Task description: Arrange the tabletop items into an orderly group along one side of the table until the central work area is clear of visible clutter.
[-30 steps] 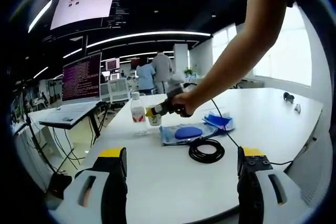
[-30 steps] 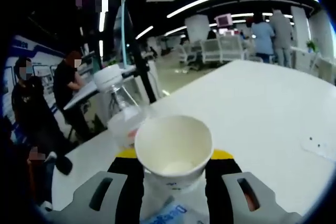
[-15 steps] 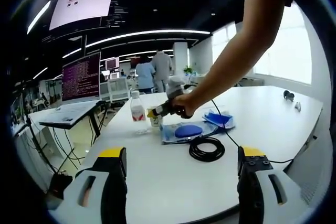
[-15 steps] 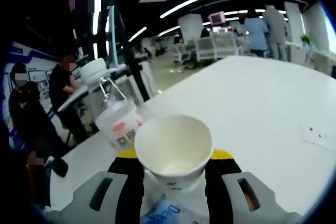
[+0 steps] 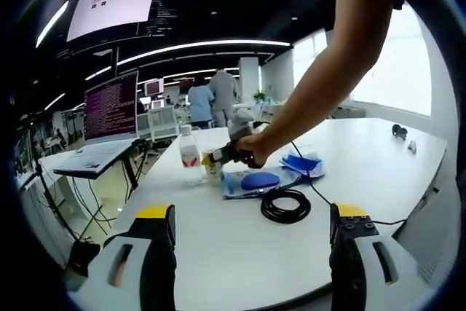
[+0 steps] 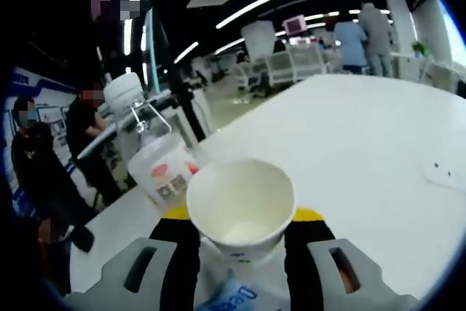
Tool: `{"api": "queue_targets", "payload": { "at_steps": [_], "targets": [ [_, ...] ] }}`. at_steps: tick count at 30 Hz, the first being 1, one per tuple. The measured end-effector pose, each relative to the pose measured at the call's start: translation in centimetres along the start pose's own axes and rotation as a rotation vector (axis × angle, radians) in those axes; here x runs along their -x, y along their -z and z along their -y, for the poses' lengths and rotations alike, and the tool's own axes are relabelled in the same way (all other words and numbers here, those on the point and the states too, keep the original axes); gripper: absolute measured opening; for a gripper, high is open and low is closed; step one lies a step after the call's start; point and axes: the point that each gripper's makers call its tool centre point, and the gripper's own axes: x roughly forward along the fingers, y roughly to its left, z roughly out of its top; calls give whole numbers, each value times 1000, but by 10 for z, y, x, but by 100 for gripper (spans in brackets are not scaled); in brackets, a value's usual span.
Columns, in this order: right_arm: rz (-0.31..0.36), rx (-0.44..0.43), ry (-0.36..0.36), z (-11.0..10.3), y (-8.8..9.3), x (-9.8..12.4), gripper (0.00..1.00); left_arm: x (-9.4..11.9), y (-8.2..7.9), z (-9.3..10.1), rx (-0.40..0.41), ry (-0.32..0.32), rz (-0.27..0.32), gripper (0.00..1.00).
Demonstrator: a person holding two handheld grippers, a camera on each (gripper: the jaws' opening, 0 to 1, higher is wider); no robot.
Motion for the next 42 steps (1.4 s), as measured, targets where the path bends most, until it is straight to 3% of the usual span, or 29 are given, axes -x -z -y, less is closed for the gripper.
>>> {"api": "queue_targets", "payload": {
  "at_steps": [9,13,25,33,37,42],
  "targets": [
    [-8,29,-9,-2,13,8,41,-1,-1,1,-2,2,-1,87],
    [-38,91,-23,-8,20,12,40,0,-1,1,0,0,-1,87],
    [-79,138,-66,-12,22,14,40,-1,0,1,-1,3,-6,87],
    [-109,222,-108,-16,18,14,40,-1,1,0,-1,2,-7,87],
    [-176,264,-138,-19,25,14,40,-1,1,1,-4,3,-8,87],
    [-182,256,-141,-16,26,13,40,-1,1,1,-4,2,-8,87]
  ]
}}
